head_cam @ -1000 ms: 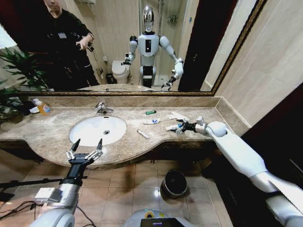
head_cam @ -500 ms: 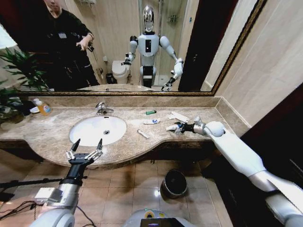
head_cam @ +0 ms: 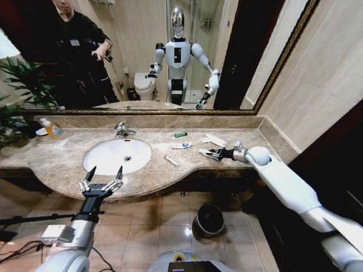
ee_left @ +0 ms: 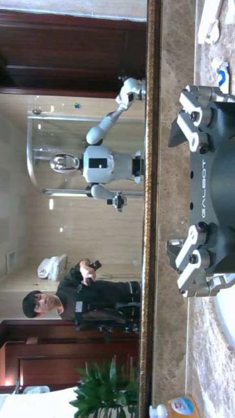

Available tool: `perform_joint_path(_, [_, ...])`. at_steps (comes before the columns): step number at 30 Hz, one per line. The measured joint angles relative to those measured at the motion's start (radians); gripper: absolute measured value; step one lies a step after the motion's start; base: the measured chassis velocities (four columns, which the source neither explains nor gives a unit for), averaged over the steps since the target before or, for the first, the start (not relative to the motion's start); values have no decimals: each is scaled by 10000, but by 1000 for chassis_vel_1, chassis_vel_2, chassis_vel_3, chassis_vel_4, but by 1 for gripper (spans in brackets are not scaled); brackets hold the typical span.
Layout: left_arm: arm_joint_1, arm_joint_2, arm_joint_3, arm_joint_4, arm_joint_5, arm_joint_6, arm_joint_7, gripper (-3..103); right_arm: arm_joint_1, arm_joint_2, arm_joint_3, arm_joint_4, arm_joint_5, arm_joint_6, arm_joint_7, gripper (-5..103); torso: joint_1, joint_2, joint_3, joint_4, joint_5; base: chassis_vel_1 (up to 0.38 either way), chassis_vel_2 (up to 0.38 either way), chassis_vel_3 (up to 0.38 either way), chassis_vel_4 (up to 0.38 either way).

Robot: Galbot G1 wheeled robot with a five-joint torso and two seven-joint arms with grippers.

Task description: Pick up the trash from the sink and place it in the trash bin.

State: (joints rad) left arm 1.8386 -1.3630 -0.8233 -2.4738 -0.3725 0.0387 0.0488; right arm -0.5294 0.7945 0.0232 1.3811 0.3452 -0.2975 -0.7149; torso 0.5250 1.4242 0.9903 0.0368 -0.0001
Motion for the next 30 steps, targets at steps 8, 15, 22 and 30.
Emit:
perform_joint_path(8, [0, 0, 0, 0, 0, 0, 0, 100, -293, 6, 190, 121, 27, 73, 124, 8, 0, 0, -1, 1, -1, 0, 0, 0, 0])
perform_joint_path(15, [0, 0, 0, 0, 0, 0, 0, 100, -449, -30, 324, 242, 117, 85, 127, 8, 0, 0, 0, 0, 2, 0, 0, 0, 0])
perform_joint_path(22, [0, 1, 0, 0, 0, 0, 0, 100, -725, -94, 613, 749, 1048, 81, 1064, 8, 1, 0, 2, 0, 2, 0, 0, 0, 0])
perform_joint_path(30, [0, 0, 0, 0, 0, 0, 0, 100, -2469, -431, 2222, 2550, 2114, -426, 2405, 6, 1, -1, 1, 2, 1, 0, 0, 0, 0])
